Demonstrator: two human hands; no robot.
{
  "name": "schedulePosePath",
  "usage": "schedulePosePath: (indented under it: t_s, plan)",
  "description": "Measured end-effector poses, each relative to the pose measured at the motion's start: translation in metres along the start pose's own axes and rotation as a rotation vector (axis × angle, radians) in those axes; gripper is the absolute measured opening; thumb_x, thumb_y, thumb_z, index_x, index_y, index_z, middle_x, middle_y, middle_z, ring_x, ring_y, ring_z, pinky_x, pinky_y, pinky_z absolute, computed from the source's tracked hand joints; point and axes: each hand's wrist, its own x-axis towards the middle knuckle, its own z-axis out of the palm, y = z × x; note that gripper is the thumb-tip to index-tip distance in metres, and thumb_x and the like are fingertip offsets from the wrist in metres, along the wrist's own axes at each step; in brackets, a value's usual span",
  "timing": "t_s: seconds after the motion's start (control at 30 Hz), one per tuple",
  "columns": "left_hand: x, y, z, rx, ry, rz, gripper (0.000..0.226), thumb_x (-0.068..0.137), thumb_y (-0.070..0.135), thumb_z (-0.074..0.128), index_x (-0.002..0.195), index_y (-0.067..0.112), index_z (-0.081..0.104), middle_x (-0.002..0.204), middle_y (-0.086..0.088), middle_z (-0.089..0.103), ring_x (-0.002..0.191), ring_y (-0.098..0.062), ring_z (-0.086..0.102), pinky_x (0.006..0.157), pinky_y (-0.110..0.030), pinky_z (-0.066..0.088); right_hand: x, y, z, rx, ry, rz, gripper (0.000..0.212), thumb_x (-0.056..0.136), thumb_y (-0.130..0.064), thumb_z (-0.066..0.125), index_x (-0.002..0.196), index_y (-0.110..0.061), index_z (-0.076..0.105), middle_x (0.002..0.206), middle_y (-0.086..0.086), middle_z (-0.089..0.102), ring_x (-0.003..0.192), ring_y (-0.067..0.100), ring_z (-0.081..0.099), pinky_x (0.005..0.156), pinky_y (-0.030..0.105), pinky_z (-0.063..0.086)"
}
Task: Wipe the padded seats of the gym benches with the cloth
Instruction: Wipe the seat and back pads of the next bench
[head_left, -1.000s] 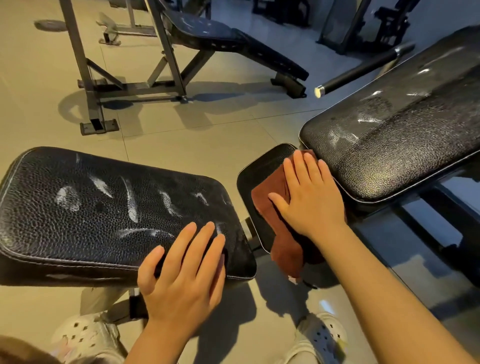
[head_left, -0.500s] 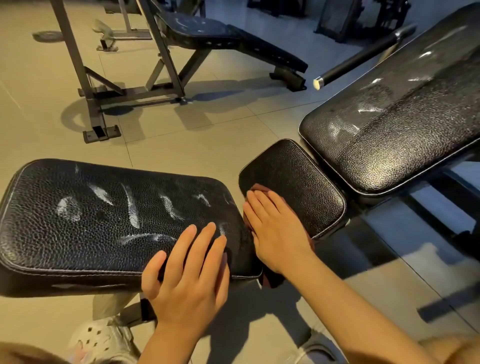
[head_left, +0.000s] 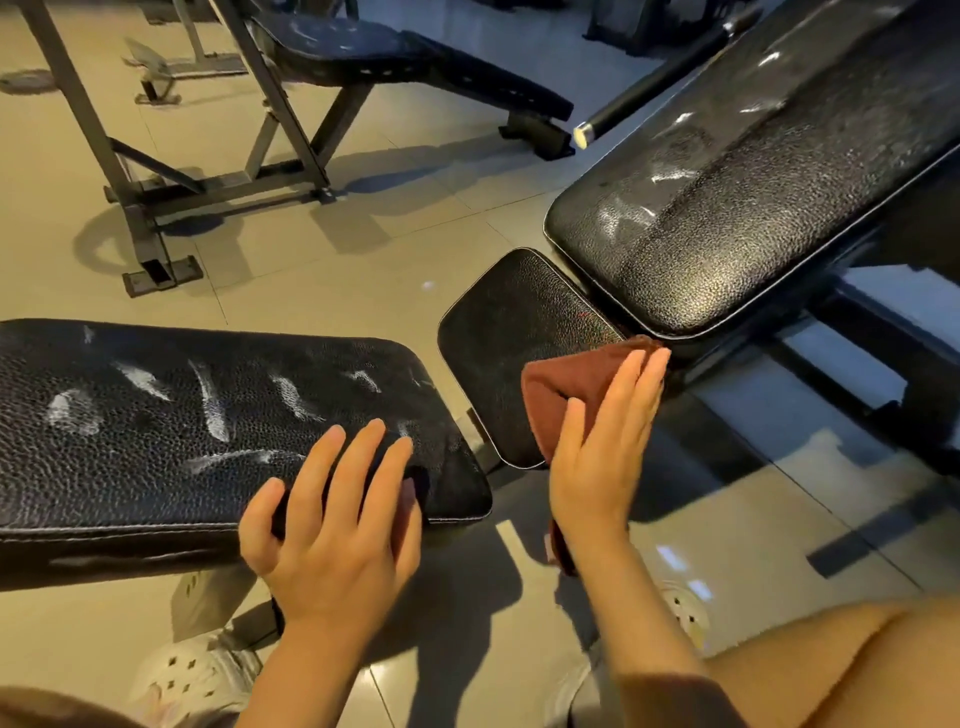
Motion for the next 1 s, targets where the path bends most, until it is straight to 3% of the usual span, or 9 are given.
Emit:
schedulePosePath:
  t_s: [0.1,0.17,0.27,0.4,0.53,0.63,0.8,0.87,1.0]
  plan:
    - [-0.003,-0.003,-0.001,0.000,-0.042,0.028,0.037,0.097,0.029,0.045,0.131,0.017,0.053,0.128,-0.009,0.064,0.126,-0.028,0.045,0.097,-0.047,0.032,-0.038,-0.012,0.031,0.139,0.117,0.155,0.069,0.100,-0.028,0.035,0.155,-0.015,-0.003,0.163,0.009,-0.006,0.150,0.025,0.003,0.121,0.028,0.007]
    - [-0.002,-0.003,-0.002,0.013,-0.059,0.034,0.039,0.098,0.030,0.044,0.134,0.019,0.051,0.131,-0.007,0.062,0.127,-0.027,0.045,0.099,-0.047,0.032,-0.062,-0.016,0.043,0.145,0.080,0.162,0.071,0.099,-0.034,0.032,0.153,-0.030,-0.014,0.162,-0.006,-0.019,0.149,0.028,0.006,0.118,0.039,0.021]
    - [0.000,-0.002,-0.003,0.062,-0.035,0.080,0.040,0.097,0.031,0.045,0.135,0.020,0.052,0.135,-0.006,0.059,0.127,-0.027,0.045,0.109,-0.041,0.018,-0.074,-0.014,0.053,0.167,0.050,0.202,0.068,0.099,-0.040,0.028,0.150,-0.034,-0.016,0.160,-0.010,-0.009,0.144,0.041,0.021,0.105,0.048,0.037]
    - [0.000,-0.007,0.002,0.104,0.020,0.118,0.040,0.098,0.031,0.044,0.136,0.020,0.052,0.140,-0.005,0.049,0.126,-0.028,0.045,0.115,-0.035,0.010,-0.061,-0.016,0.050,0.259,0.105,0.212,0.061,0.103,-0.047,0.023,0.150,-0.030,-0.011,0.160,-0.005,-0.006,0.146,0.023,0.008,0.111,0.046,0.029]
    - [-0.006,-0.017,0.012,0.149,0.054,0.141,0.037,0.091,0.027,0.053,0.124,0.015,0.066,0.135,-0.006,0.055,0.133,-0.022,0.040,0.118,-0.031,0.007,-0.007,-0.007,0.035,0.289,0.232,0.166,0.061,0.102,-0.025,0.036,0.153,-0.004,0.009,0.160,0.015,0.012,0.148,0.033,0.013,0.120,0.044,0.020]
    - [-0.011,-0.026,0.018,0.150,0.060,0.158,0.040,0.090,0.025,0.054,0.128,0.014,0.063,0.140,-0.005,0.051,0.141,-0.017,0.033,0.112,-0.034,0.015,0.013,-0.003,0.030,0.222,0.305,0.099,0.053,0.105,-0.023,0.033,0.148,0.005,0.020,0.154,0.026,0.027,0.145,0.035,0.018,0.121,0.041,0.017]
    - [-0.011,-0.025,0.017,0.190,0.062,0.181,0.048,0.090,0.027,0.054,0.138,0.020,0.055,0.142,-0.002,0.052,0.141,-0.016,0.033,0.114,-0.033,0.011,-0.044,0.004,0.048,0.010,0.146,-0.030,0.057,0.107,-0.031,0.023,0.154,-0.007,0.000,0.163,0.009,-0.011,0.148,0.032,0.005,0.121,0.035,0.007]
    - [-0.009,-0.024,0.015,0.191,0.060,0.172,0.046,0.087,0.026,0.056,0.132,0.019,0.061,0.139,-0.003,0.055,0.142,-0.015,0.032,0.116,-0.032,0.009,-0.063,0.015,0.053,-0.173,0.026,-0.189,0.070,0.102,-0.028,0.031,0.154,-0.006,-0.010,0.160,0.012,-0.006,0.145,0.036,0.012,0.122,0.036,0.000]
    - [-0.010,-0.021,0.015,0.172,0.057,0.165,0.039,0.088,0.028,0.056,0.124,0.018,0.067,0.133,-0.006,0.060,0.134,-0.023,0.039,0.115,-0.035,0.011,-0.052,0.014,0.038,-0.215,0.020,-0.145,0.066,0.094,-0.031,0.035,0.152,-0.009,0.013,0.153,0.013,0.019,0.136,0.038,0.022,0.109,0.043,0.025]
